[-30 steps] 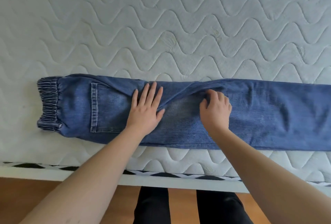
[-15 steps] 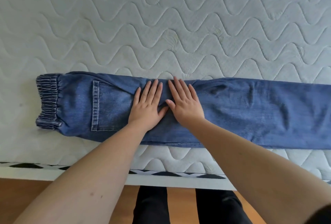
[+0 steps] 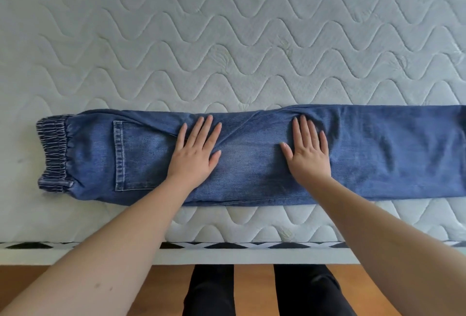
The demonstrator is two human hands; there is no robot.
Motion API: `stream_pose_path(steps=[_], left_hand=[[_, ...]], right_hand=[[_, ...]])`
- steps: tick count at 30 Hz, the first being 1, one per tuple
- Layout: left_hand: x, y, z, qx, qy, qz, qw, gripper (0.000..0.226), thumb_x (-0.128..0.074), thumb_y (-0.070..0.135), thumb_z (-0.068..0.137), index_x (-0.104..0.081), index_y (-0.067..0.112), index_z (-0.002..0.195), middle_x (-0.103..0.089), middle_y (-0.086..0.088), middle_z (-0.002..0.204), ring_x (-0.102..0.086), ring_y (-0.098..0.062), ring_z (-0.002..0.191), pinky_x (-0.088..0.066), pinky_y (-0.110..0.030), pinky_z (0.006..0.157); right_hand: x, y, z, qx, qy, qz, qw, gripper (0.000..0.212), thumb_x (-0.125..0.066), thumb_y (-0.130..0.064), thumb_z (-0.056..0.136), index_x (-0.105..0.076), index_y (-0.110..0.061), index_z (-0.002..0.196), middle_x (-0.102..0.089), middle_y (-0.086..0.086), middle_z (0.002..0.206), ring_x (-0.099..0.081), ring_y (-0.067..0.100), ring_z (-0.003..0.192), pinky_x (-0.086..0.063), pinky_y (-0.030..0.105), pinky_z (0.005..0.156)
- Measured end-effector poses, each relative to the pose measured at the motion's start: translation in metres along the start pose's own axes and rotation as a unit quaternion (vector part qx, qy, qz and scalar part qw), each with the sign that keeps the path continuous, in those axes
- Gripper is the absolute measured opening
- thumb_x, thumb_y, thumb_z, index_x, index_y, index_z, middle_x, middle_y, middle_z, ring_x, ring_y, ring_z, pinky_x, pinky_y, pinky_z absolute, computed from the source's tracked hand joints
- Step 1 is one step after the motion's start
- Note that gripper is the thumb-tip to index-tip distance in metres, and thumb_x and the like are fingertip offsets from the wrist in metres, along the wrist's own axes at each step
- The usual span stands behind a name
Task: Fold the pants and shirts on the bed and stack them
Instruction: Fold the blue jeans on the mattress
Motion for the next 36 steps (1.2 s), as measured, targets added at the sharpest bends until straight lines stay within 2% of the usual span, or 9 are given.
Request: stream_pose_path(steps=[3, 6, 12, 18, 23, 30, 32, 34, 36], left_hand=[[0.013, 0.016, 0.006, 0.016, -0.001, -0.022, 1.000, 0.065, -0.029, 0.041, 0.099, -0.023, 0.012, 0.156, -0.019, -0.008, 0.164, -0.019, -0.022, 0.151, -0.009, -0.049, 0.123], [0.021, 0.046, 0.015, 0.003, -0.002, -0.042, 0.999, 0.064, -0.027, 0.040, 0.099, -0.026, 0.009, 0.155, -0.022, -0.009, 0.163, -0.022, -0.023, 0.150, -0.016, -0.050, 0.122], [0.030, 0.114, 0.050, -0.057, -0.023, -0.058, 0.996, 0.065, -0.023, 0.042, 0.100, -0.022, 0.009, 0.156, -0.018, -0.009, 0.164, -0.017, -0.022, 0.151, -0.016, -0.047, 0.123], [0.028, 0.207, 0.087, -0.164, -0.045, -0.040, 0.985, 0.065, -0.034, 0.042, 0.102, -0.019, 0.012, 0.157, -0.016, -0.007, 0.165, -0.015, -0.021, 0.152, -0.013, -0.043, 0.124], [0.013, 0.282, 0.113, -0.218, -0.102, 0.015, 0.970, 0.070, -0.028, 0.052, 0.102, -0.001, 0.020, 0.158, 0.005, -0.002, 0.167, 0.002, -0.019, 0.153, 0.000, -0.043, 0.123], [0.007, 0.323, 0.155, -0.272, -0.135, 0.068, 0.950, 0.076, -0.024, 0.064, 0.098, 0.011, 0.029, 0.156, 0.016, -0.001, 0.165, 0.010, -0.022, 0.152, 0.002, -0.046, 0.123], [0.003, 0.330, 0.158, -0.267, -0.146, 0.081, 0.949, 0.080, -0.021, 0.068, 0.096, 0.021, 0.029, 0.153, 0.023, -0.001, 0.163, 0.015, -0.023, 0.152, 0.006, -0.048, 0.122], [-0.003, 0.337, 0.157, -0.249, -0.155, 0.101, 0.951, 0.081, -0.016, 0.069, 0.096, 0.032, 0.028, 0.146, 0.034, -0.001, 0.158, 0.022, -0.025, 0.150, 0.012, -0.051, 0.119], [-0.007, 0.339, 0.155, -0.230, -0.162, 0.102, 0.954, 0.078, -0.010, 0.069, 0.095, 0.038, 0.028, 0.141, 0.044, -0.001, 0.150, 0.027, -0.025, 0.148, 0.017, -0.051, 0.117]], right_hand=[[0.003, 0.013, -0.010, -0.005, 0.004, 0.002, 1.000, 0.067, -0.004, -0.060, 0.098, 0.003, -0.029, 0.157, 0.002, -0.007, 0.165, 0.004, 0.012, 0.151, 0.004, 0.038, 0.122], [0.002, 0.040, -0.025, -0.040, -0.004, 0.010, 0.999, 0.065, -0.004, -0.059, 0.098, 0.006, -0.032, 0.156, 0.010, -0.009, 0.164, 0.010, 0.010, 0.151, 0.006, 0.037, 0.122], [0.004, 0.101, -0.042, -0.089, -0.019, 0.038, 0.995, 0.064, -0.007, -0.059, 0.098, 0.004, -0.034, 0.156, 0.007, -0.010, 0.164, 0.008, 0.010, 0.151, 0.003, 0.037, 0.123], [0.003, 0.176, -0.047, -0.142, -0.015, 0.073, 0.987, 0.066, -0.003, -0.062, 0.096, 0.001, -0.036, 0.156, 0.005, -0.012, 0.164, 0.006, 0.010, 0.151, 0.001, 0.038, 0.123], [0.006, 0.232, -0.054, -0.165, -0.003, 0.077, 0.983, 0.063, -0.017, -0.060, 0.098, -0.009, -0.036, 0.156, -0.005, -0.010, 0.165, -0.003, 0.013, 0.152, -0.007, 0.039, 0.122], [0.019, 0.294, -0.052, -0.189, 0.016, 0.101, 0.977, 0.062, -0.032, -0.054, 0.100, -0.020, -0.028, 0.156, -0.012, -0.004, 0.164, -0.008, 0.018, 0.151, -0.004, 0.038, 0.122], [0.027, 0.306, -0.049, -0.222, 0.065, 0.142, 0.962, 0.064, -0.040, -0.048, 0.100, -0.019, -0.025, 0.156, -0.015, -0.001, 0.164, -0.010, 0.020, 0.151, -0.004, 0.038, 0.121], [0.035, 0.323, -0.048, -0.286, 0.131, 0.229, 0.921, 0.069, -0.048, -0.040, 0.098, -0.016, -0.020, 0.156, -0.017, 0.004, 0.163, -0.014, 0.022, 0.150, -0.007, 0.038, 0.120], [0.039, 0.340, -0.045, -0.337, 0.154, 0.283, 0.885, 0.072, -0.050, -0.036, 0.097, -0.014, -0.014, 0.156, -0.021, 0.010, 0.161, -0.019, 0.026, 0.148, -0.010, 0.040, 0.120]])
Point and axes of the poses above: each hand's wrist, its own z-axis towards the middle knuckle, its own x-axis out of the back of the hand, y = z × x, the point moved 3 cm from there along z, towards the middle knuckle
